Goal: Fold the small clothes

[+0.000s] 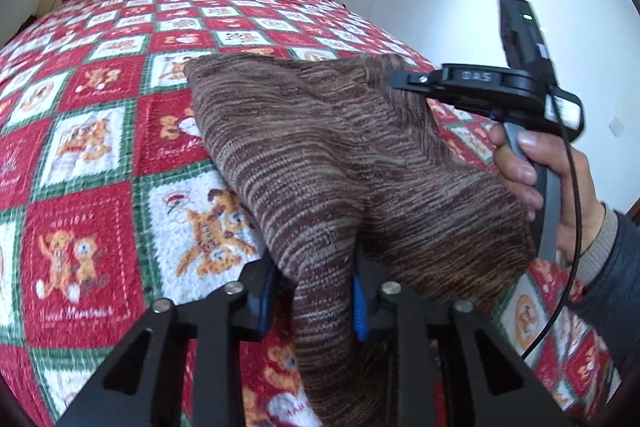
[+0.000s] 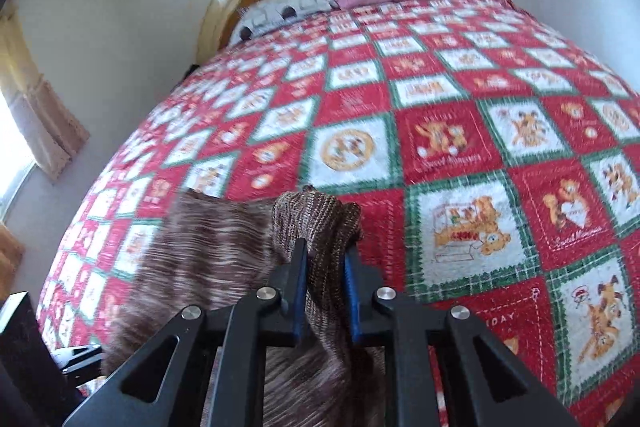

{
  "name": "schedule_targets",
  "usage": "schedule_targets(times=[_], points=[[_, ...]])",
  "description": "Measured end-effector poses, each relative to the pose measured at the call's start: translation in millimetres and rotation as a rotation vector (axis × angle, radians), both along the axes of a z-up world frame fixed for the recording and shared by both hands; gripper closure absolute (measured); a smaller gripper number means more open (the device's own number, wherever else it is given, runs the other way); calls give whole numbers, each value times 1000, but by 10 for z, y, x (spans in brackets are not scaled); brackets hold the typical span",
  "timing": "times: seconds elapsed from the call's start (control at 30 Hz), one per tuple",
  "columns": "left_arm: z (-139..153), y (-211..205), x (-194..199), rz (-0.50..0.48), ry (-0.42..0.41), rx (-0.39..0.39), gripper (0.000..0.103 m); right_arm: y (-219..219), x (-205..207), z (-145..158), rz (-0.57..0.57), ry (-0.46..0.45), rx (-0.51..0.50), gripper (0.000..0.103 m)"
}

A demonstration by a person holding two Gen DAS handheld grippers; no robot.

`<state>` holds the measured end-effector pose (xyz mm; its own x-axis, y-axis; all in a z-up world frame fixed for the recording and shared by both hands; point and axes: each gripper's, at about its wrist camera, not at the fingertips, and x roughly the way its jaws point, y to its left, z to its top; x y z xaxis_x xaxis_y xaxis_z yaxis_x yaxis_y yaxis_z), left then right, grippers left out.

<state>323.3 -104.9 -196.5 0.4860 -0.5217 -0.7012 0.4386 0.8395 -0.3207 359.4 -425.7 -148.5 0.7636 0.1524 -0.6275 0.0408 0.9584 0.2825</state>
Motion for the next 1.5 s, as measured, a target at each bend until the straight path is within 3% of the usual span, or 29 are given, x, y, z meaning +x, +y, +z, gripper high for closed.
schedule_targets(times=[0.27,0.57,0.97,1.27,1.5], points=[[259,187,-309,5,-36,-13,75,478,-268,405,87,-64,-29,88],[553,900,-901,91,-117,9,75,1236,-494,629,217,-119,27,89],[761,1867,-1537,263,-174,60,75,2458,-544,678,395,-134,85,89],[647,2340,-1717,381,-144,82,75,3291,-430,530,496,-102,95,89],[479,2689,-1830,458,-108,58,75,3691,-194,336,528,-52,88,89]])
